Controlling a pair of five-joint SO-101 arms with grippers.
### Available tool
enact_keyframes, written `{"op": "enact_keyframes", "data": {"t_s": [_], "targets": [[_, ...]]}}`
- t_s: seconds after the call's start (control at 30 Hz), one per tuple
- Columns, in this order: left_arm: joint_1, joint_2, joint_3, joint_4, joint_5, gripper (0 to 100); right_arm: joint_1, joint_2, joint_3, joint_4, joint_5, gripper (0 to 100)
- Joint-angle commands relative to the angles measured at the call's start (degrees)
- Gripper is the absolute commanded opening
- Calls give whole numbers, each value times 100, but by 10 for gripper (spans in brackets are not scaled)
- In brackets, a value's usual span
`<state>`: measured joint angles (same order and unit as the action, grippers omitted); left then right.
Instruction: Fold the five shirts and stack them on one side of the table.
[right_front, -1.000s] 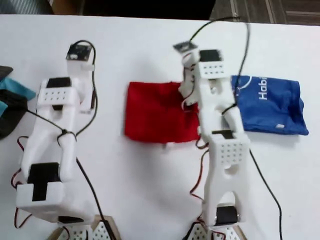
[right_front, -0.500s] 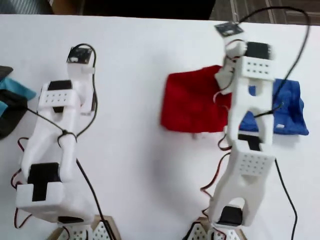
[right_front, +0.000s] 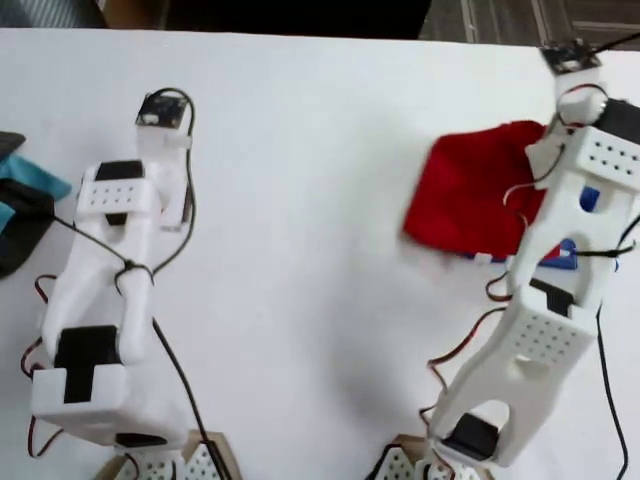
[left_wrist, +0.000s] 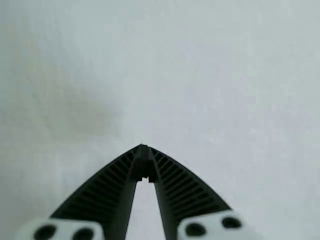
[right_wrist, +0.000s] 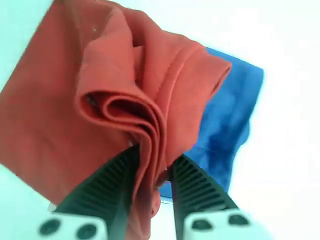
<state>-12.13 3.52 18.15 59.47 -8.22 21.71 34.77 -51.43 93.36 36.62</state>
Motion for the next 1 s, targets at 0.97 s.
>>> {"op": "enact_keyframes", "data": {"t_s": [0.97], "targets": [[-26, -334, -13, -26, -44, 28, 1015, 1657, -1758, -787, 800, 20]]}}
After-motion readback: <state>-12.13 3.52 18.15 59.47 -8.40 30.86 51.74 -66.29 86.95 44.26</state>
